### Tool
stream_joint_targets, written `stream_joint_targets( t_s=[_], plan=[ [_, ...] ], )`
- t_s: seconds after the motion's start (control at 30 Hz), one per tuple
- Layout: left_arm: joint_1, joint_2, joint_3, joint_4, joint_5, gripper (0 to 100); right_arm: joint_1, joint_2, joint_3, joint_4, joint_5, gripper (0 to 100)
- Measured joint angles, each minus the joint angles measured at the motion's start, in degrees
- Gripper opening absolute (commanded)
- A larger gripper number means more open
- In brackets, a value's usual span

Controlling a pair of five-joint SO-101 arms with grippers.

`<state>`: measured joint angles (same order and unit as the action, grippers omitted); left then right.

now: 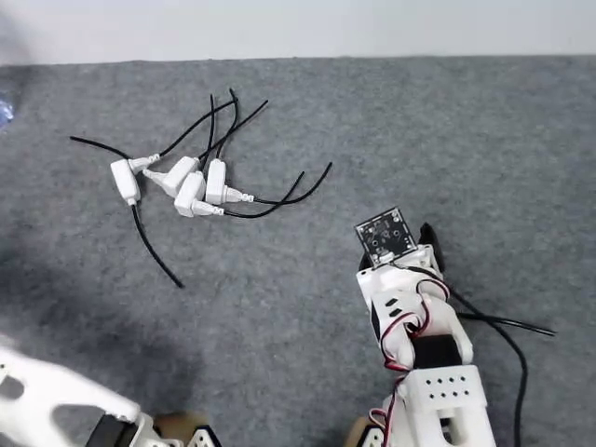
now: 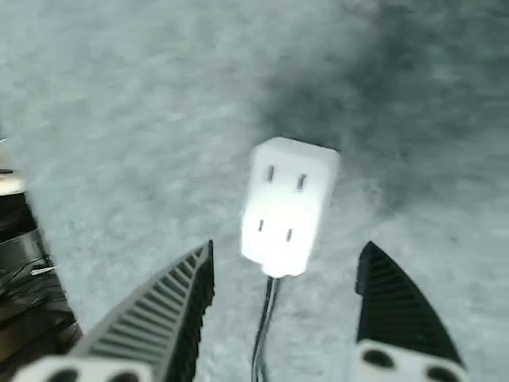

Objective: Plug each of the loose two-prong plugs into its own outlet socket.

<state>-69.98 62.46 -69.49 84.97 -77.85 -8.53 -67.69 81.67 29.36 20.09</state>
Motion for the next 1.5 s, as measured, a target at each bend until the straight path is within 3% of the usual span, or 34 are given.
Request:
stream_joint_targets(
  t_s=[0.17, 0.5, 0.6, 0.87, 1.23, 1.33, 1.5],
  plan=[
    [0.3, 15.5, -21.5, 3.9, -0.7, 28, -0.3, 0.0, 0.0, -0.1, 0.0, 29.5],
    [0.4, 17.6, -19.3, -0.7, 0.2, 27, -0.5, 0.0, 0.0, -0.1, 0.0, 29.5],
    [0.7, 16.6, -16.4, -1.1, -2.6, 21, -0.5, 0.0, 0.0, -0.1, 0.0, 29.5],
    [1.6, 16.1, -15.2, 9.9, -11.5, 2, -0.5, 0.0, 0.0, -0.1, 0.0, 29.5],
    [1.8, 14.9, -14.5, 13.7, -8.3, 2, -2.6, 0.0, 1.2, -0.3, 1.0, 29.5],
    [2.0, 15.3, -19.5, 13.9, -3.0, 9, -2.6, 0.0, 1.7, -0.3, 2.8, 29.5],
    [2.0, 14.2, -23.2, 14.2, -2.4, 38, -3.0, 0.0, 2.1, -0.4, 3.4, 29.5]
  ],
)
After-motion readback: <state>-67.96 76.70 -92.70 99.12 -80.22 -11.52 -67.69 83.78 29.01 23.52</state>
